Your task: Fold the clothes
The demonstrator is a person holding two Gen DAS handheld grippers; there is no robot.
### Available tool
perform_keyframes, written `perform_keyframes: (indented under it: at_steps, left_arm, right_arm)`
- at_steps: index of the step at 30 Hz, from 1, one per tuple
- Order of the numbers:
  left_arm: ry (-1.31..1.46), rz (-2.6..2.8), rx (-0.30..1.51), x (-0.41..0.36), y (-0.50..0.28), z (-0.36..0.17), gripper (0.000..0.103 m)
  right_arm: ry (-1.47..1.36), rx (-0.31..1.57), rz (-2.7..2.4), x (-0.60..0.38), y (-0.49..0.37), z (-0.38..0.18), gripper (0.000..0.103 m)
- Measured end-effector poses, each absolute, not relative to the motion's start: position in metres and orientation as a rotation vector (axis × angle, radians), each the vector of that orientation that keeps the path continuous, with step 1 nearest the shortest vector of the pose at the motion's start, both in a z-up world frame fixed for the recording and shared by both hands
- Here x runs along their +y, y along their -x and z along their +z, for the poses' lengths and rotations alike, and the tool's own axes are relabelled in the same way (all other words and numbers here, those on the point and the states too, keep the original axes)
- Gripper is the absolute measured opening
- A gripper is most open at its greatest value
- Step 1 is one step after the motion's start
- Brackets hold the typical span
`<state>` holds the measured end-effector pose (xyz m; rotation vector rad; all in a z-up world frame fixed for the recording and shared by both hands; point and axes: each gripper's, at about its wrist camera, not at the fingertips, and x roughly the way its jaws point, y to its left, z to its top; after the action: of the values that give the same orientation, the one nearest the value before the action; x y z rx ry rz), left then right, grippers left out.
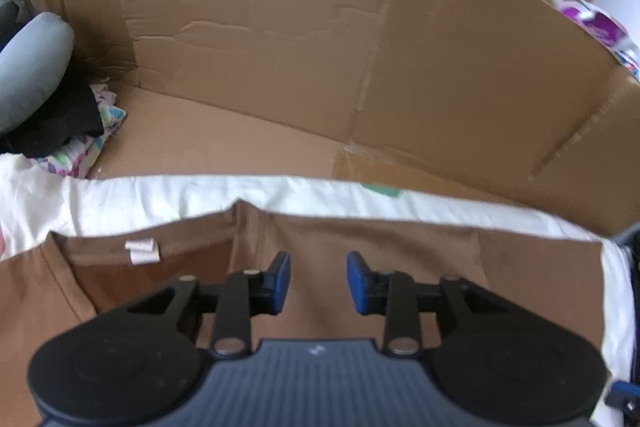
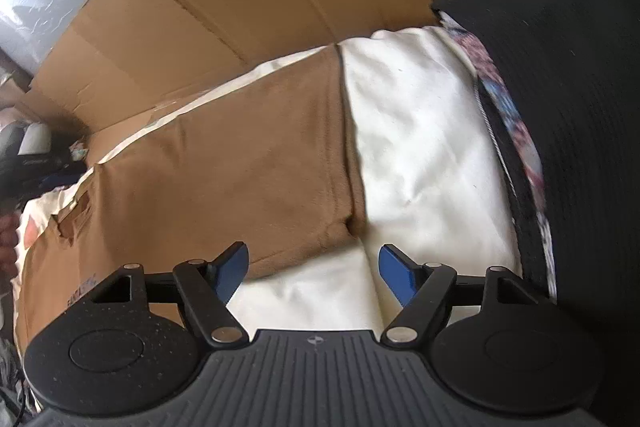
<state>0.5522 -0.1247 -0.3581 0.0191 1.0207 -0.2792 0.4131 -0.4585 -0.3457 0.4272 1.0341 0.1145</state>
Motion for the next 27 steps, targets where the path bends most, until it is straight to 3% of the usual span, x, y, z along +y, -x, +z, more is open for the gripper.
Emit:
perform_keyframes:
  at_steps: [5, 12, 16, 27]
  left_arm:
    - [-0.024, -0.301, 1.047, -0.132, -0.530, -0.347, 0.037]
    - [0.021, -0.310, 1.131, -0.138, -0.496, -0.327, 0.038]
    - [0.142, -0.287, 1.153, -0.135, -0.482, -0.314, 0.043]
    - [0.150, -0.369, 1.219, -0.167, -0.464, -0.342, 0.043]
  right_arm:
    - [-0.487, 1.036, 0.082, -0.464, -0.412, -0.349, 0.068]
    - [-0.547, 1.015, 0.077, -0.465, -0.416, -0.344, 0.051]
    - [-0.542, 1.008, 0.055, -0.465, -0.419, -0.343, 0.043]
    - [-0.488, 1.005, 0.055, -0.462, -0.436, -0.347, 0.043]
